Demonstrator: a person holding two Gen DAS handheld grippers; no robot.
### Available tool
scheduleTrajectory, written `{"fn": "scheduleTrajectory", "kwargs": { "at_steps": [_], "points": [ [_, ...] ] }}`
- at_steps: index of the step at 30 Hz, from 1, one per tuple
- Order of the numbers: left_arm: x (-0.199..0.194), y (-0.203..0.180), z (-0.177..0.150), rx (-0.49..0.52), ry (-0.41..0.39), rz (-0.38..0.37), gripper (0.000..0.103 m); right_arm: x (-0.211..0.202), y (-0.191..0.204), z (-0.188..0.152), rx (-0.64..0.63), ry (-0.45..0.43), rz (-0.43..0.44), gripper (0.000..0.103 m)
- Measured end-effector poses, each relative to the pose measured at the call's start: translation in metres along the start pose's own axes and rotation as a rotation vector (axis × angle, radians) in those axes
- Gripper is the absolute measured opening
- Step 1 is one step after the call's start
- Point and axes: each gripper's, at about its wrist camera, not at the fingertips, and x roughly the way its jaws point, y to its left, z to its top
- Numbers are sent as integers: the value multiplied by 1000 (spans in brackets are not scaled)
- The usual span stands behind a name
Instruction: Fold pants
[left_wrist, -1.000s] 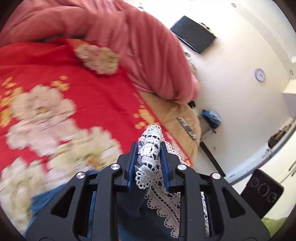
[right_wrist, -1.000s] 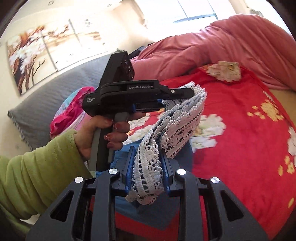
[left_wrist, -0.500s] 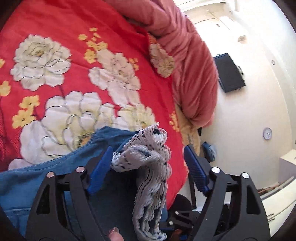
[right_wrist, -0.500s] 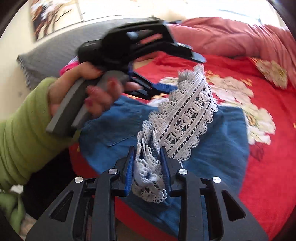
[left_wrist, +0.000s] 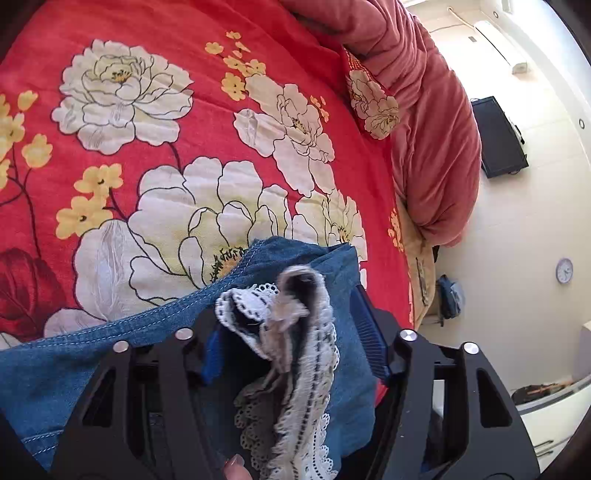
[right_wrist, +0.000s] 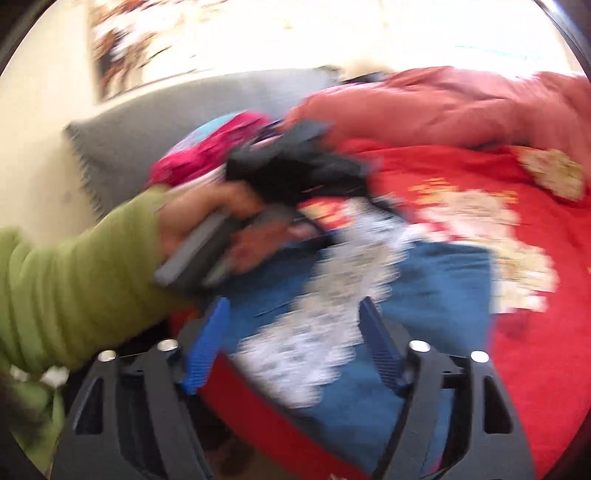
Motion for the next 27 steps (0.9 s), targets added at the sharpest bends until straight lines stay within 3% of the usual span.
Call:
{"fn": "scheduleTrajectory", "kwargs": {
  "at_steps": [3,6,8,10,12,14,16,17,20,23,27],
  "points": [
    [6,4,-1,4,14,15,42,1,-51,13,122,32,-170,76],
    [13,5,-1,6,12,25,33,10,-99,22,263,105,-239,76],
    [14,3,-1,23,4,22,27,22,-125,27,324,145,-257,75],
    [9,-5,0,47,-12,-30,19,40,-144,32,364,196,-287,72],
    [1,-17,0,101,-30,-75,19,56,-155,38,391,219,-226,64],
    [-4,-26,-2,156,-40,-47,19,77,-170,41,426,276,-175,55],
    [1,-21,-2,150,-24,50,19,89,-171,39,422,303,-142,25],
    [6,-11,-1,132,-15,112,19,90,-164,39,384,306,-140,22],
    [13,5,1,83,4,132,19,86,-150,41,307,292,-213,19],
    [14,-2,0,123,-13,159,19,85,-138,43,183,297,-328,19],
    [18,-4,-2,156,-35,219,28,90,-141,36,173,306,-363,22]
  ]
}}
